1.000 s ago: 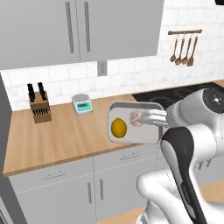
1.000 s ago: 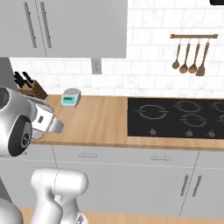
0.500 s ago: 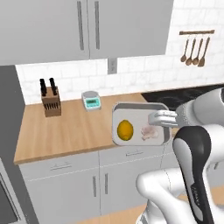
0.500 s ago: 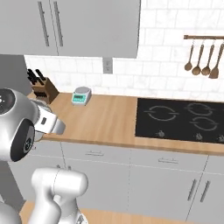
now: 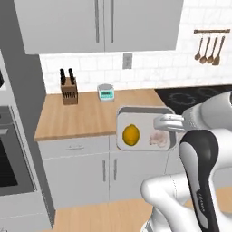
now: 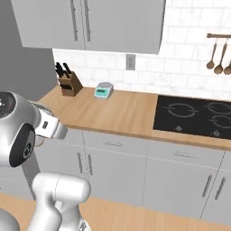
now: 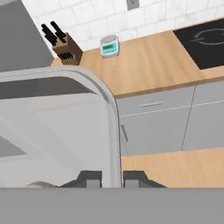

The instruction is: Take the meat container that has the shrimp and place it on the second highest rack of the freezer. Then take the vegetable container that has the lemon and garlic and place it on the highest rack of the freezer.

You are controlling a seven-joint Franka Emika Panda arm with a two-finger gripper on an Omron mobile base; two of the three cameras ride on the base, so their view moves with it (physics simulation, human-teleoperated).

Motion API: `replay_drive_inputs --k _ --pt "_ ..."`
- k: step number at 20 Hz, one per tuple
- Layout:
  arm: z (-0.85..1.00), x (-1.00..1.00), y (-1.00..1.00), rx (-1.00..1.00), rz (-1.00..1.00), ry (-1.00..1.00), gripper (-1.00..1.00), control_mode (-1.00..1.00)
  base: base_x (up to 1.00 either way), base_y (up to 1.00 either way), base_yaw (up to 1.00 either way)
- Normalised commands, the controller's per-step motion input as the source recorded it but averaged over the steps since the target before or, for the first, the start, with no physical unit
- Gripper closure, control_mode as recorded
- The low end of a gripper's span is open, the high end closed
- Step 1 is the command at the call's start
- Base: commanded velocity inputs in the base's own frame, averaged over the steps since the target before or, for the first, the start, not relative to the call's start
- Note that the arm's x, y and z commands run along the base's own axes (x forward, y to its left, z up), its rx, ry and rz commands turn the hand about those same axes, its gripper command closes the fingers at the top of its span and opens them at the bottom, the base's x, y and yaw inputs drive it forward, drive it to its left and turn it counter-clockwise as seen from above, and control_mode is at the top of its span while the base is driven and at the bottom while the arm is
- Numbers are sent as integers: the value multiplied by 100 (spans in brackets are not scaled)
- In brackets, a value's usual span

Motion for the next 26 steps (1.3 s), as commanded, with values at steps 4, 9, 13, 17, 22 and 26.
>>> replay_drive_inputs --k 4,9,13,17,22,26 --pt "0 0 0 0 0 0 100 100 6 52 33" --pt "0 0 0 0 0 0 100 100 1 88 46" --pt "0 0 0 0 0 0 100 100 29 96 42" --pt "0 0 0 0 0 0 100 100 53 92 8" --pt "0 0 0 0 0 0 100 100 63 80 -5" --pt "0 0 0 0 0 0 100 100 31 97 -7"
